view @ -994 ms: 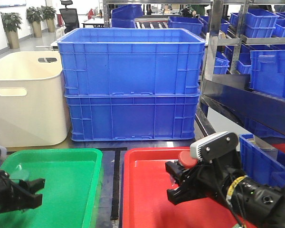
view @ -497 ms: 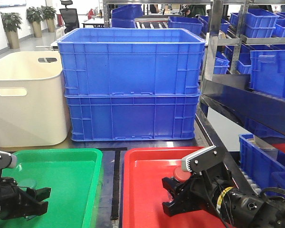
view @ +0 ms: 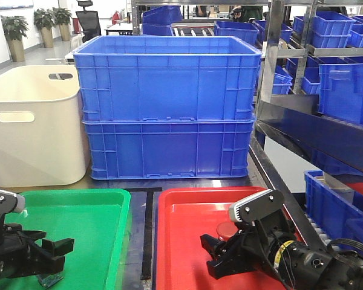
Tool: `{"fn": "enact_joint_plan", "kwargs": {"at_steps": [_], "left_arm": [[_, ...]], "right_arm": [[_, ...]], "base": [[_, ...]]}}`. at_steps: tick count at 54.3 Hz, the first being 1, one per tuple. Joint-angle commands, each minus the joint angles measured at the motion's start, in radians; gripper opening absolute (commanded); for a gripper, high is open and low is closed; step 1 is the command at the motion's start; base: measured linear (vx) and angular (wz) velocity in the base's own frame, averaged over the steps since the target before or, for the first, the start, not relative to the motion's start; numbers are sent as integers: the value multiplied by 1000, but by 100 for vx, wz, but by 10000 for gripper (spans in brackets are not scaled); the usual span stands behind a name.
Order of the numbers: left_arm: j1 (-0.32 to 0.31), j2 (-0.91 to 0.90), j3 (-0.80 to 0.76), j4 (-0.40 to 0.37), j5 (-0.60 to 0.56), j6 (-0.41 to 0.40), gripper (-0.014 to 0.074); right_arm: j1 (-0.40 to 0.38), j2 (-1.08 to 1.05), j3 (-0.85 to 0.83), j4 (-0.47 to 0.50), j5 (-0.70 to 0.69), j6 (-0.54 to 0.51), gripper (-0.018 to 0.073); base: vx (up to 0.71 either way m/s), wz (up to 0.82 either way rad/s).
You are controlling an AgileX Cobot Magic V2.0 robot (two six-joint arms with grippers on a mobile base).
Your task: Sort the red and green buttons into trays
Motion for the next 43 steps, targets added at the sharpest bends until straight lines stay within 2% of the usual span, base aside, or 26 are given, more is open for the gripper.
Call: {"fn": "enact_joint_plan", "kwargs": {"at_steps": [1, 18, 26, 43], "left_arm": [[-1, -60, -33, -28, -23, 1, 531], [-1, -255, -102, -28, 18, 27, 531], [-1, -409, -92, -27, -25, 24, 521], [-1, -810, 79, -28, -66, -9, 503]], "right_arm": [[0, -76, -32, 6, -89, 1, 588], [0, -303, -31, 5, -84, 2, 585], [0, -445, -21, -3, -37, 17, 585], [0, -762, 222, -5, -4, 17, 585]], "base": [[0, 0], [0, 0], [0, 0], [0, 0]]}}
